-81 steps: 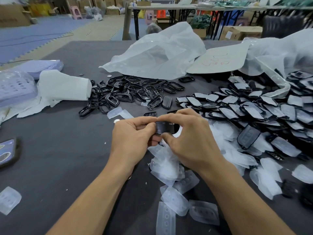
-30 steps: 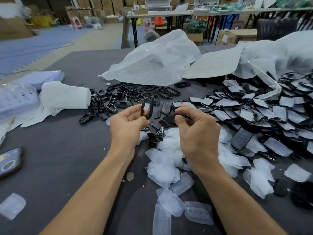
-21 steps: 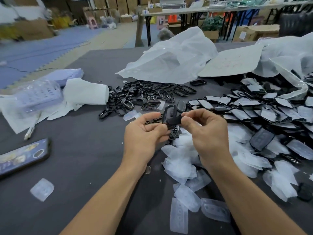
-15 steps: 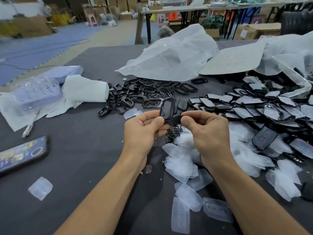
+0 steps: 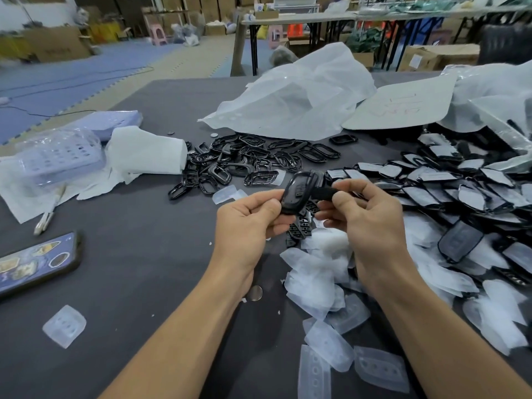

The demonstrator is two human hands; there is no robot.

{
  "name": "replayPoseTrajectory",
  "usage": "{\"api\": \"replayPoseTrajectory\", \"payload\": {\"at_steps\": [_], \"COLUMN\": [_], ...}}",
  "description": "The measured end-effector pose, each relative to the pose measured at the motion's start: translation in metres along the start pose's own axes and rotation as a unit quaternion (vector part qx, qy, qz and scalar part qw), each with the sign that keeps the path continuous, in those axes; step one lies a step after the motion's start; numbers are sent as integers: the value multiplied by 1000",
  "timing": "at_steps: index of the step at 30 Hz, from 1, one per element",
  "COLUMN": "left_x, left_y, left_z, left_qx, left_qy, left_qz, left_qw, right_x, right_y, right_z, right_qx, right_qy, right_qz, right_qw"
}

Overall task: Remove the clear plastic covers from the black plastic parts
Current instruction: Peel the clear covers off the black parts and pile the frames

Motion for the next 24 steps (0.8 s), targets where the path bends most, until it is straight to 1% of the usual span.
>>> {"api": "replayPoseTrajectory", "payload": {"at_steps": [5, 7, 10, 12, 14, 16, 17, 19, 20, 24], "left_x": [-5, -6, -10, -14, -16, -20, -23, -25, -26, -20], "left_y": [7, 9, 9, 9, 4, -11, -18, -24, -26, -27], "left_z": [-5, -6, -18, -24, -21, -14, -13, -16, -16, -6], "left_qx": [10, 68, 199, 248, 284, 315, 318, 291, 275, 220], "left_qy": [-1, 1, 57, 77, 51, -6, -18, -5, -4, -46], "left_qz": [12, 7, -16, -20, -39, -86, -113, -142, -149, -159], "left_qw": [1000, 998, 978, 965, 957, 945, 941, 946, 950, 961], "right_x": [-6, -8, -11, -13, -14, -14, -14, -13, -11, -10], "right_y": [-6, -6, -6, -3, 1, 8, 10, 11, 11, 11], "right_z": [-17, -20, -22, -25, -26, -25, -24, -22, -20, -18], "right_qx": [31, 50, 66, 62, 39, -2, -12, -7, -5, -35], "right_qy": [53, 53, 53, 72, 84, 77, 72, 62, 59, 73], "right_qz": [-27, -35, -37, -27, -3, 38, 53, 61, 61, 66], "right_qw": [998, 997, 996, 995, 996, 996, 996, 996, 996, 994]}}
Point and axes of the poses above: each hand's wrist, its own x-axis towards the middle knuckle, its own z-axis out of the back of the hand, y = z × x, the point moved 9 cm from there along x, towards the middle knuckle
